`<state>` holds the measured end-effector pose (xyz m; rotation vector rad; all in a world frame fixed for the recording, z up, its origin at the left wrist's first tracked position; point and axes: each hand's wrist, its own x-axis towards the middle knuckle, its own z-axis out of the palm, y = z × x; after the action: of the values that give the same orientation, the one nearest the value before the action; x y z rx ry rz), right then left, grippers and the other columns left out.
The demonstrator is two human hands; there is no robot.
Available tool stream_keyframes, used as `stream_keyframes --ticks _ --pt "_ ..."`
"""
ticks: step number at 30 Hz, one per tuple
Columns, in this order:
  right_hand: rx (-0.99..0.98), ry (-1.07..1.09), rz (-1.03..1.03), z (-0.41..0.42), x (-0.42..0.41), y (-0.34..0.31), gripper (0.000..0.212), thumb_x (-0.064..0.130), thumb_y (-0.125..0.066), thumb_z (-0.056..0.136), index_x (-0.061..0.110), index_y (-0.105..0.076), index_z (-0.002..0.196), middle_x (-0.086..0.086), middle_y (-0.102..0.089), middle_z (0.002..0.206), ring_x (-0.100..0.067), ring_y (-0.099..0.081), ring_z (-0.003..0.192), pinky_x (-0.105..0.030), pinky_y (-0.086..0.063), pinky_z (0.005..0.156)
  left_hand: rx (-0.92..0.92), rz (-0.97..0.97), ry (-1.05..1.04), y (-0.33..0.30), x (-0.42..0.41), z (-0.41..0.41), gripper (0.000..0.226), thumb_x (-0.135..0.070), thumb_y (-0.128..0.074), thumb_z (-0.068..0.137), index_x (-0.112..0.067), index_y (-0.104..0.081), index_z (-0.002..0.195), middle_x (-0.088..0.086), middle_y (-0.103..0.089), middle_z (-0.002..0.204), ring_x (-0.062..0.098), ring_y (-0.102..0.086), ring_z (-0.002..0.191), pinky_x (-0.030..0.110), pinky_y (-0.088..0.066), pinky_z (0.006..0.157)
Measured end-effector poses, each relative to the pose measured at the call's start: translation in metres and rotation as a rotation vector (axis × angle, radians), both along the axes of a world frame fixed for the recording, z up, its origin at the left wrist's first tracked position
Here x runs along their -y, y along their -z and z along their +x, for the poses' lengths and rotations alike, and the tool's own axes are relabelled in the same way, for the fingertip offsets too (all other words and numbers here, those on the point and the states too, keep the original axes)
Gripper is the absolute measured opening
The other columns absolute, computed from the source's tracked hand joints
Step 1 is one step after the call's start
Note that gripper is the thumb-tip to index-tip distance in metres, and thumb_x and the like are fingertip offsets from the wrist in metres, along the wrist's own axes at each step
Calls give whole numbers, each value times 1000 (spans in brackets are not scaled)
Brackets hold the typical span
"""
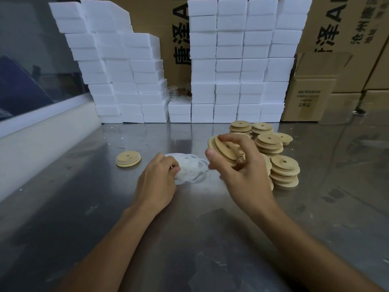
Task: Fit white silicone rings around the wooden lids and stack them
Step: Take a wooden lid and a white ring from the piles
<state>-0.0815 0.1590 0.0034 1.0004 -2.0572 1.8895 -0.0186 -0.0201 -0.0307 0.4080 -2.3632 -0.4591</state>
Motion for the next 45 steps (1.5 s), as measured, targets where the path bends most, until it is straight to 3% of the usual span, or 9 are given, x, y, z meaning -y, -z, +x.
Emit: stream_keyframes --ticks 2,6,11,17,22,28,34,37,45 --pt "144 -39 -20 4 4 2 23 33 -78 81 22 -72 100 3 -67 108 -20 -67 101 -51 -54 87 -107 16 24 -3 -2 0 12 -9 -56 94 -11 -57 82 1 -53 88 19 -50 78 32 -39 68" --pt "150 -62 -30 4 4 6 11 15 -68 90 8 -76 85 0 -71 97 -13 -65 97 -44 -52 93 -274 262 141 -9 -10 2 25 -3 -56 92 -19 -54 73 -12 -55 67 3 -50 65 12 -36 60" --pt "-9 70 99 0 3 13 11 16 -68 89 26 -73 90 7 -56 118 4 -50 115 -27 -44 100 -385 883 291 -20 -14 6 33 -3 -45 99 -15 -55 70 -5 -48 53 10 -41 54 23 -36 55" --pt "12 21 104 -4 7 19 9 14 -67 90 19 -75 91 13 -69 98 -5 -60 103 -39 -50 95 -312 1333 606 -30 -17 15 32 -3 -35 98 -10 -54 73 -1 -54 69 12 -51 63 30 -37 59" --pt "190 -160 -22 0 7 16 50 55 -42 95 20 -77 91 5 -72 98 -9 -64 100 -33 -50 91 -141 1066 376 -18 -26 7 31 -14 -48 100 -15 -65 74 5 -63 79 17 -60 68 37 -50 60" --pt "41 -64 112 -1 10 24 10 24 -64 92 21 -74 92 4 -69 98 -6 -61 100 -40 -49 93 -55 967 352 -4 -41 4 22 -23 -49 101 -20 -58 82 8 -69 84 28 -71 66 45 -60 57" --pt "-6 -61 88 -4 10 29 8 20 -61 96 18 -69 96 8 -72 91 -7 -65 91 -31 -52 82 -166 1018 408 -3 -49 3 8 -12 -62 94 -10 -54 93 7 -75 94 28 -74 81 47 -61 66" --pt "-41 -71 69 -3 11 31 6 21 -62 96 22 -67 93 15 -70 84 -6 -65 83 -24 -50 72 -227 980 360 -5 -47 4 10 -12 -67 90 -19 -62 87 5 -75 96 28 -72 88 49 -60 71" --pt "-43 -46 43 -9 10 35 6 27 -62 95 28 -60 89 15 -72 84 -3 -69 83 -18 -51 65 -333 859 268 -10 -44 3 17 -2 -71 85 -16 -65 76 2 -74 84 22 -73 75 38 -58 72"
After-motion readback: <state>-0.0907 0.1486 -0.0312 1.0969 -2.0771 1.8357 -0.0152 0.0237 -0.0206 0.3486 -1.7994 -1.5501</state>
